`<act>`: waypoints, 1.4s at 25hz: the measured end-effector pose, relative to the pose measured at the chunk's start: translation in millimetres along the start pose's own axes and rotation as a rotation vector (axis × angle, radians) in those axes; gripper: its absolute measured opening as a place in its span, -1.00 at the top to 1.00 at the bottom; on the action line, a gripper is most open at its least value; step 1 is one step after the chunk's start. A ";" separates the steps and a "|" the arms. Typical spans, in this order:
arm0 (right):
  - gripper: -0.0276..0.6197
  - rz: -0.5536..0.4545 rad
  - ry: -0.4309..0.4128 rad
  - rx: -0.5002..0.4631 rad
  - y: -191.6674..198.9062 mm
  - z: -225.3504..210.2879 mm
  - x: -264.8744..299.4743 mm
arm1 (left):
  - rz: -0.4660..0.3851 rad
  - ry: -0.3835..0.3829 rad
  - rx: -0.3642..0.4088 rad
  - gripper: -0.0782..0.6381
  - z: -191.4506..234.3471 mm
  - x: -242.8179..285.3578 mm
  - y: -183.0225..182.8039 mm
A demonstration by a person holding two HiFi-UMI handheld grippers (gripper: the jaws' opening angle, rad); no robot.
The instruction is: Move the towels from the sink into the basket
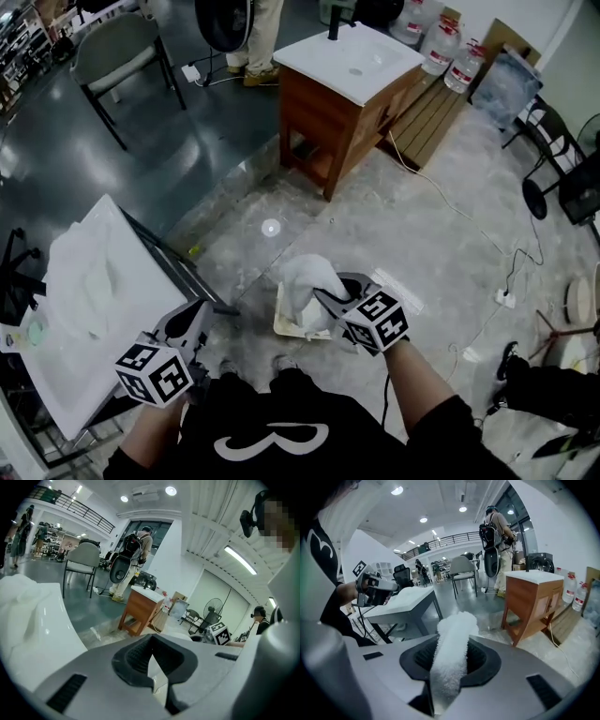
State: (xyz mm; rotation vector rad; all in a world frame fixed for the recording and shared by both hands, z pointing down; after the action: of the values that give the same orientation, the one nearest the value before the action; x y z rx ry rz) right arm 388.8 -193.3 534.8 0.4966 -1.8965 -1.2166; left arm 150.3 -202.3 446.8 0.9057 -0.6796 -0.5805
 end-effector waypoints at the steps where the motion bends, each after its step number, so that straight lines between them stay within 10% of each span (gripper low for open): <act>1: 0.58 0.018 -0.007 0.008 14.1 -3.1 3.1 | 0.011 0.000 -0.005 0.76 -0.9 3.3 6.3; 17: 0.56 0.409 0.013 -0.021 205.4 -46.2 71.2 | 0.165 -0.002 -0.009 0.76 24.7 35.3 63.0; 21: 0.09 0.510 0.045 0.089 244.2 -50.7 69.3 | 0.182 0.012 -0.011 0.76 30.7 44.1 70.8; 35: -0.12 0.374 0.118 0.134 200.2 -57.0 49.9 | 0.152 0.079 -0.020 0.76 12.5 57.9 67.9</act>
State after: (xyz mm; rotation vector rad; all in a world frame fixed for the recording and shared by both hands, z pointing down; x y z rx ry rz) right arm 423.6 -168.2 744.5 0.2600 -1.8735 -0.8048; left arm 190.2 -215.8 526.5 0.8459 -0.6639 -0.4137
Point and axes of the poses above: the fingertips, and each gripper's own axes: x forward along the fingers, z to its left, y out of its underside, the point moved 3 cm from there along -x, backward along the fingers, and after that the axes turned 13 degrees about -z, right-handed, at the moved point
